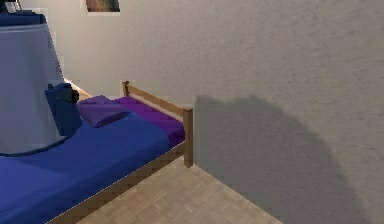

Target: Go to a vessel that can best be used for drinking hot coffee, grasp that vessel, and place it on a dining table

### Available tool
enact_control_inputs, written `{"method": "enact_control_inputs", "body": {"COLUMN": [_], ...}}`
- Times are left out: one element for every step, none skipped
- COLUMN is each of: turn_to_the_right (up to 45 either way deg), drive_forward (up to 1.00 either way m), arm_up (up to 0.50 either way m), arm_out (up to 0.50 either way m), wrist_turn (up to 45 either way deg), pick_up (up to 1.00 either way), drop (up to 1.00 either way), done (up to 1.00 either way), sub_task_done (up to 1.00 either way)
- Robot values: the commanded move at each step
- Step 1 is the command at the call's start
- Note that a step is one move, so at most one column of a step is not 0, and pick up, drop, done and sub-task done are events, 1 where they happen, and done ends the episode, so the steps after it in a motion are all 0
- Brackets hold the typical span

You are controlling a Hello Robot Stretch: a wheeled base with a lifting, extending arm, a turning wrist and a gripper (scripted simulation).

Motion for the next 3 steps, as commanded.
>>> {"method": "enact_control_inputs", "body": {"turn_to_the_right": [0.0,0.0,0.0], "drive_forward": [0.00,0.00,0.00], "arm_up": [0.00,0.00,0.00], "arm_out": [0.00,0.00,-0.48], "wrist_turn": [-45.0,-18.0,0.0], "pick_up": [0.00,0.00,0.00], "drop": [0.00,0.00,0.00], "done": [0.00,0.00,0.00], "sub_task_done": [0.00,0.00,0.00]}}
